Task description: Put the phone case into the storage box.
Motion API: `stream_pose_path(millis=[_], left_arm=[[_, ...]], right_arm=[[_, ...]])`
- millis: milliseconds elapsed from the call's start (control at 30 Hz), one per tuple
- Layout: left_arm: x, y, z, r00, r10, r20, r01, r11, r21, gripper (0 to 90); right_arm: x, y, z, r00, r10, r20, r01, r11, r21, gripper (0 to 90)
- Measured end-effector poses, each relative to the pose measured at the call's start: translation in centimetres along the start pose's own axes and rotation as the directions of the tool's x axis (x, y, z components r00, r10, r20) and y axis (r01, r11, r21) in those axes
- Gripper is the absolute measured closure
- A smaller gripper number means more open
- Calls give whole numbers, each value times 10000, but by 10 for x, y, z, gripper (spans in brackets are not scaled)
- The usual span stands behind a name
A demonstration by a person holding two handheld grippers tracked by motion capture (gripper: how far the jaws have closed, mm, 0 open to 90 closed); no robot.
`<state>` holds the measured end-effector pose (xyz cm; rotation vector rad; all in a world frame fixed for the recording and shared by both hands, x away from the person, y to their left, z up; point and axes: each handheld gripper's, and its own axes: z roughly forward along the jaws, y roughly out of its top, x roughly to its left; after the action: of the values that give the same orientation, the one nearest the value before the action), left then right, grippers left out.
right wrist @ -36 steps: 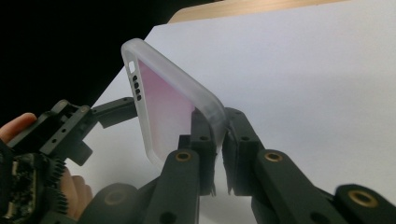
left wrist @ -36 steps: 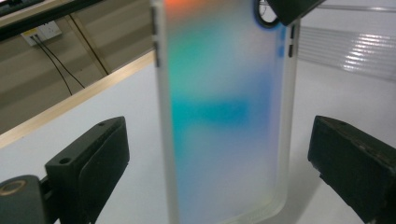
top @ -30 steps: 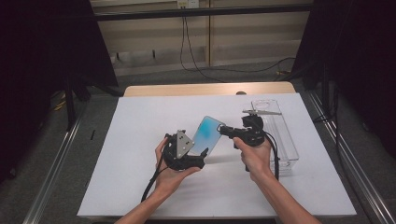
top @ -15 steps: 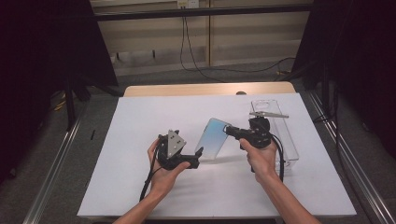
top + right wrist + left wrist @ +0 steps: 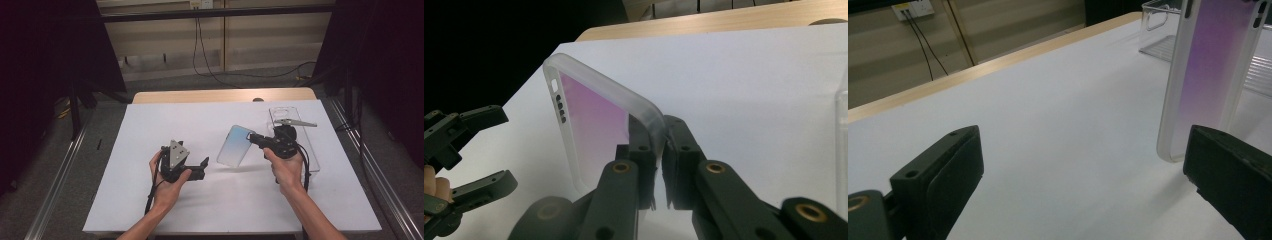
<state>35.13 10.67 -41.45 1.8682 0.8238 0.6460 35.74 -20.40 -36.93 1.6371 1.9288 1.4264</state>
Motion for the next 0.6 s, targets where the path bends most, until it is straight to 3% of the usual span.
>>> stream_pose_path(millis=[233, 333, 400, 600], left_arm=[[8, -4, -9, 9998, -202, 4, 203, 9994, -267, 34], [10, -6, -14, 9995, -132, 288, 144, 9991, -392, 34], [11, -8, -18, 9997, -17, 234, 29, 9988, -492, 34], [22, -16, -28, 9991, -368, 202, 382, 9967, -716, 62]], right_arm=[[-3, 2, -3, 9999, -115, 111, 116, 9999, -82, 846], [-4, 3, -6, 9998, -150, 115, 151, 9998, -145, 846], [-5, 4, -7, 9997, -206, 125, 208, 9996, -179, 845], [-7, 7, -11, 9993, -285, 243, 292, 9992, -290, 846]])
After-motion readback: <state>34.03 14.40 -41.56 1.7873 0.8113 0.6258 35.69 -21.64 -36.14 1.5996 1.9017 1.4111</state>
